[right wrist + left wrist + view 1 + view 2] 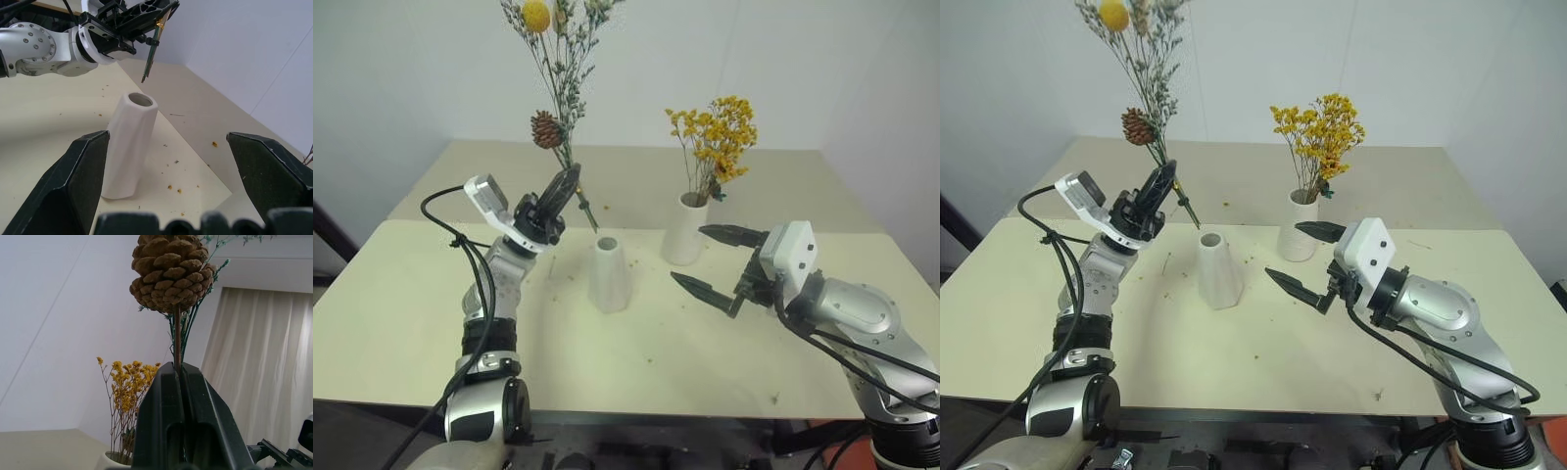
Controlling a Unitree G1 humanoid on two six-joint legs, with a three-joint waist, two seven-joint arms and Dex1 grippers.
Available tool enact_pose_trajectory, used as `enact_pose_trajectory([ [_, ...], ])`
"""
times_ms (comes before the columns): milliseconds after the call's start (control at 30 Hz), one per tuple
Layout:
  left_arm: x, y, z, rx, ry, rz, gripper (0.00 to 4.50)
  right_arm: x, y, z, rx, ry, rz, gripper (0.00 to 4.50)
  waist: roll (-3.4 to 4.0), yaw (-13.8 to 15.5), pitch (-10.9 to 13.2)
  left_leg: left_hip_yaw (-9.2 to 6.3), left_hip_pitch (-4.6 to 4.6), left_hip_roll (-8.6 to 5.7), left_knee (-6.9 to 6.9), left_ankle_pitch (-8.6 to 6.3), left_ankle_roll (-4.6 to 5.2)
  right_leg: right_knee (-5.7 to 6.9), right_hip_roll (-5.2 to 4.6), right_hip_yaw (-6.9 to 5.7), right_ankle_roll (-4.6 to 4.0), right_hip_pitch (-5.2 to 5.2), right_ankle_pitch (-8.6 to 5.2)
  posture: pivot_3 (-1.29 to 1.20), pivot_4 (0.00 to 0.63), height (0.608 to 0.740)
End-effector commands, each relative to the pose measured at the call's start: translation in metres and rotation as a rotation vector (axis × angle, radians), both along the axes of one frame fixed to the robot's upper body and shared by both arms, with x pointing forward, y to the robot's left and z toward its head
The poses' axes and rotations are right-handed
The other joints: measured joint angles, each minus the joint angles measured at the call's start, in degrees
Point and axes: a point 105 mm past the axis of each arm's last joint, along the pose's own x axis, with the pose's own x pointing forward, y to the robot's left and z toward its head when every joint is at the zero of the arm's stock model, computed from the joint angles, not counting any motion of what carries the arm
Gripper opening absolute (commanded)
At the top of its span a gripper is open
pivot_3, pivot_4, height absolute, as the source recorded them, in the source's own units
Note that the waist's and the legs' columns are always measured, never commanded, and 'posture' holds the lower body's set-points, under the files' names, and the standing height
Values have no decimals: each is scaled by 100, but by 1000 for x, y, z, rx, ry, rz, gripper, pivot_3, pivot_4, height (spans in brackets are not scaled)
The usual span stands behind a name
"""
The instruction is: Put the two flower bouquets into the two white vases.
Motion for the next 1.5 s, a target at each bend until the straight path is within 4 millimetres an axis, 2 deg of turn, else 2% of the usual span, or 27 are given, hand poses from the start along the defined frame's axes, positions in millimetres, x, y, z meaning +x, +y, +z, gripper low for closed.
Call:
enact_pose_trajectory([
  [33,-2,-1,7,-15,-44,7,35,-8,2,12,4,-73,7,4500,0,1,0,0,-1,0,0,0,0,0,0,0,0,0,0,0,150,740],
  [367,5,-15,-5,-3,-3,1,35,-7,1,11,-4,-76,-7,4500,0,-2,0,0,0,0,0,0,0,0,1,0,0,0,0,0,150,740],
  [700,5,-17,-18,27,27,-11,35,-6,-1,10,-3,-82,-22,4500,0,-1,0,0,0,0,1,0,0,0,0,0,0,0,0,0,150,740],
  [867,5,-23,-23,64,32,-14,35,-5,-1,9,-5,-84,-28,4500,0,0,0,0,0,0,1,0,0,-1,0,0,0,0,0,0,150,740],
  [1000,1,-28,-37,156,31,-8,35,-4,-1,9,-5,-85,-29,4500,0,-2,0,0,1,0,0,0,0,-1,1,0,0,1,0,0,150,740],
  [1433,-5,-27,-42,145,25,-3,35,-1,-2,6,-13,-86,-30,4500,0,-2,0,0,0,0,1,0,0,0,1,0,0,0,0,0,150,740],
  [1500,-7,-27,-42,141,18,-7,501,0,-2,5,-18,-86,-32,4500,0,-1,0,0,0,0,0,0,0,0,1,0,0,0,0,0,150,740],
])
